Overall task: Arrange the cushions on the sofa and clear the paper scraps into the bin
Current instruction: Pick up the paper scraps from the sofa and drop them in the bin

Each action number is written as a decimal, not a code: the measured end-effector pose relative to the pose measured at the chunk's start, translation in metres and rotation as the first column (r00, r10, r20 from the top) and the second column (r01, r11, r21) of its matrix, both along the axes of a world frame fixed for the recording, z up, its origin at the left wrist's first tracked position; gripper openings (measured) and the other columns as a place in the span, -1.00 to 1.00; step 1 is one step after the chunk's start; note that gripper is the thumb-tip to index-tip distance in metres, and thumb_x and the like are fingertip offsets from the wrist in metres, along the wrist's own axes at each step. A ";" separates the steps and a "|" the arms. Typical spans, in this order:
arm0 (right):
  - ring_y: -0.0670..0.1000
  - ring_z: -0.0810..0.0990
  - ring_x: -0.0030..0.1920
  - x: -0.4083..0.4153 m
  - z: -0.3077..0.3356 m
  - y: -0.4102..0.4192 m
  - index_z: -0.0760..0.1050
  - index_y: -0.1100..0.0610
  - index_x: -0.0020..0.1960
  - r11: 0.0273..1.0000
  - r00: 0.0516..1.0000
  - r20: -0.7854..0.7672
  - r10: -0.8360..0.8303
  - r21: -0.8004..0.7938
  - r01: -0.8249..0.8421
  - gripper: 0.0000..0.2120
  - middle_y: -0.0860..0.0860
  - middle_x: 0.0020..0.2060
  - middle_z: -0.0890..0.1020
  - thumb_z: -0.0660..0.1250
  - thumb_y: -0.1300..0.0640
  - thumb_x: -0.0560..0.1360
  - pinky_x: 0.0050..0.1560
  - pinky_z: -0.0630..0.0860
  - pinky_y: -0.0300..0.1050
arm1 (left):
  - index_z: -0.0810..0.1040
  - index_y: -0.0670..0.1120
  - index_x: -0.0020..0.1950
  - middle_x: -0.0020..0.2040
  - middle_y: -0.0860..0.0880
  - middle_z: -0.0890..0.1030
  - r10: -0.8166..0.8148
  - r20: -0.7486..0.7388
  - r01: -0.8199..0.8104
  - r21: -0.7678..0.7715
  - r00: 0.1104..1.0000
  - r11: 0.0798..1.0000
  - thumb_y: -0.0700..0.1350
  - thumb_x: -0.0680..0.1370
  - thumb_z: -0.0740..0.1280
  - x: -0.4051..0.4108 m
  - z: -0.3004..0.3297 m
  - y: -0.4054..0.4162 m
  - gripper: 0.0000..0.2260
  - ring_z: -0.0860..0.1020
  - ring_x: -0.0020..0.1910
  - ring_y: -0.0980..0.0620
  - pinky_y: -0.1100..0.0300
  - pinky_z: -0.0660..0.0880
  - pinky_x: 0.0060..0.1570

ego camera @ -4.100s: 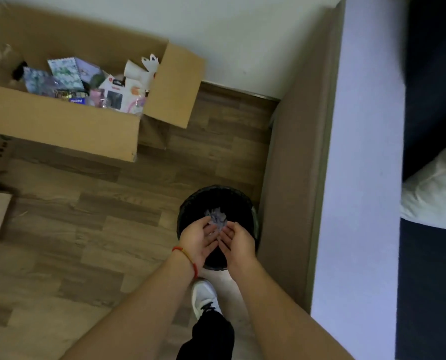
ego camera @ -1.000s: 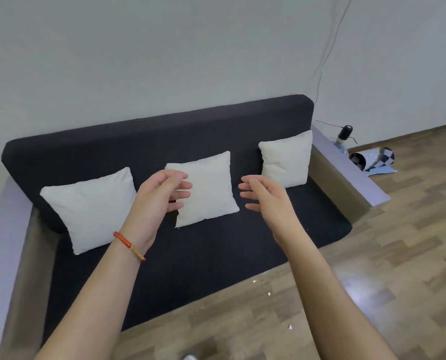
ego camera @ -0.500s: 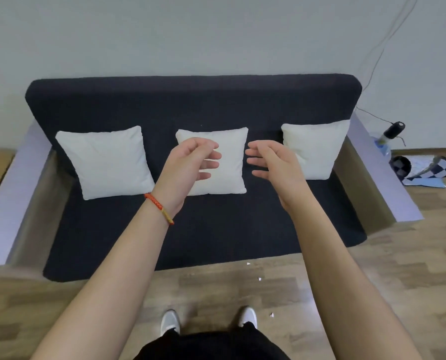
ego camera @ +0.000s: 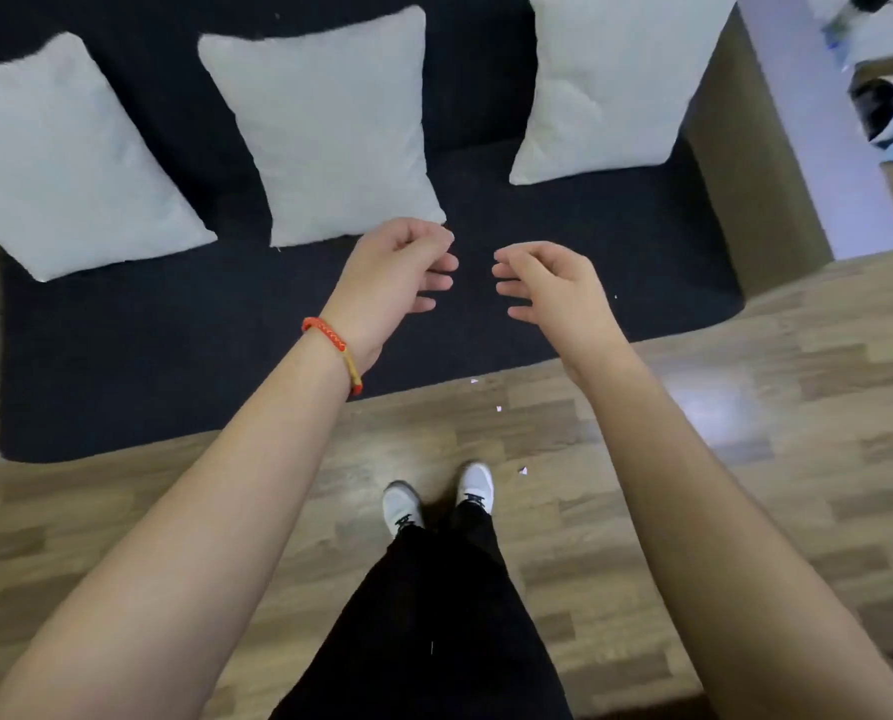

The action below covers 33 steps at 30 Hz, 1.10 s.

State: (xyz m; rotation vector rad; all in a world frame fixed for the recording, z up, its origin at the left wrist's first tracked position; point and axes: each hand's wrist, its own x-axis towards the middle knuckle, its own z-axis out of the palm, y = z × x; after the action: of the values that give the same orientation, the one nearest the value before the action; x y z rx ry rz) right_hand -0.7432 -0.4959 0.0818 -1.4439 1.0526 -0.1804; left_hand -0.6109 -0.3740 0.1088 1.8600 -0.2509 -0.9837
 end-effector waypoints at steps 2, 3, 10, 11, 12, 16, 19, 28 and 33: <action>-0.02 0.73 0.05 -0.015 -0.055 -0.011 0.67 0.05 0.12 0.998 0.998 -0.020 -0.067 -0.008 0.067 -0.82 -0.02 0.01 0.75 0.33 0.02 0.64 0.08 0.67 -0.02 | 0.65 0.02 0.14 0.02 0.05 0.75 -0.104 0.008 0.104 0.051 0.995 0.993 0.01 0.65 0.32 -0.007 -0.055 -0.024 -0.84 0.74 0.00 0.08 0.03 0.70 0.10; -0.02 0.73 0.01 -0.027 -0.088 -0.017 0.67 0.06 0.11 0.994 0.993 -0.034 -0.111 -0.010 0.110 -0.83 -0.01 -0.02 0.75 0.34 0.03 0.64 0.05 0.67 -0.03 | 0.65 0.02 0.13 0.02 0.05 0.74 -0.161 0.019 0.159 0.068 0.987 0.985 -0.01 0.65 0.32 -0.012 -0.087 -0.036 -0.85 0.73 0.01 0.08 0.05 0.69 0.09; -0.01 0.57 -0.23 -0.134 -0.374 -0.007 0.60 0.19 -0.10 0.964 0.932 -0.251 -0.260 -0.015 0.265 -0.61 0.08 -0.27 0.65 0.37 -0.17 0.48 -0.11 0.59 0.14 | 0.66 0.00 0.18 0.07 0.00 0.75 -0.355 -0.191 0.375 0.077 0.915 0.924 -0.05 0.68 0.32 -0.071 -0.323 -0.090 -0.85 0.73 0.06 0.06 0.01 0.66 0.20; 0.00 0.57 -0.24 -0.148 -0.420 -0.001 0.60 0.18 -0.10 0.956 0.917 -0.288 -0.277 0.010 0.292 -0.59 0.04 -0.28 0.64 0.37 -0.20 0.46 -0.12 0.60 0.17 | 0.66 0.01 0.18 0.07 0.00 0.75 -0.354 -0.215 0.376 0.070 0.910 0.924 -0.04 0.69 0.31 -0.082 -0.356 -0.094 -0.85 0.74 0.06 0.08 0.03 0.66 0.20; 0.02 0.58 -0.25 -0.163 -0.463 0.005 0.60 0.18 -0.10 0.942 0.894 -0.327 -0.308 0.030 0.335 -0.60 0.02 -0.28 0.63 0.38 -0.20 0.46 -0.12 0.62 0.22 | 0.66 0.02 0.17 0.07 0.01 0.75 -0.372 -0.217 0.394 0.066 0.903 0.917 -0.04 0.69 0.31 -0.094 -0.389 -0.098 -0.85 0.73 0.06 0.09 0.05 0.66 0.20; 0.15 0.71 -0.12 -0.215 -0.623 0.022 0.59 0.13 -0.02 0.887 0.771 -0.523 -0.363 0.059 0.458 -0.90 0.00 -0.22 0.69 0.42 0.09 0.55 -0.14 0.59 0.05 | 0.65 0.03 0.13 0.04 0.04 0.70 -0.496 -0.218 0.520 0.072 0.841 0.851 -0.13 0.65 0.36 -0.150 -0.522 -0.111 -0.88 0.71 0.09 0.06 0.06 0.65 0.19; 0.15 0.68 -0.02 -0.236 -0.712 0.039 0.54 0.09 0.12 0.904 0.724 -0.632 -0.276 0.086 0.419 -0.83 0.06 -0.10 0.70 0.39 0.09 0.56 -0.15 0.45 -0.13 | 0.64 -0.03 0.21 0.01 0.03 0.62 -0.586 -0.107 0.596 0.169 0.803 0.785 -0.22 0.59 0.40 -0.168 -0.616 -0.113 -0.78 0.61 -0.02 0.10 0.39 0.54 -0.05; 0.24 0.60 0.02 -0.226 -0.805 0.072 0.41 0.04 0.20 0.954 0.704 -0.669 -0.237 -0.025 0.297 -0.74 0.11 0.09 0.43 0.13 0.29 0.59 0.11 0.58 0.08 | 0.60 0.05 0.23 0.24 -0.05 0.59 -0.814 0.148 0.640 0.546 0.561 0.541 -0.19 0.49 0.53 -0.150 -0.806 -0.113 -0.65 0.61 0.11 0.01 0.25 0.48 0.09; 0.12 0.54 -0.02 -0.228 -0.804 0.078 0.44 0.07 0.02 0.963 0.713 -0.661 -0.235 -0.058 0.264 -0.75 0.00 -0.05 0.39 0.12 0.35 0.51 0.06 0.57 0.06 | 0.59 0.01 0.19 0.17 -0.05 0.55 -0.821 0.184 0.601 0.598 0.541 0.530 -0.18 0.49 0.57 -0.155 -0.843 -0.116 -0.68 0.59 -0.02 -0.02 0.19 0.53 0.02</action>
State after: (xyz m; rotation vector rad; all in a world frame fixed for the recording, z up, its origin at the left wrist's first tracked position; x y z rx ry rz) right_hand -0.9714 -0.4180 -0.7225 -1.3432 1.8359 0.1892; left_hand -0.7660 -0.4903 -0.7342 2.4976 -1.3037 -1.2215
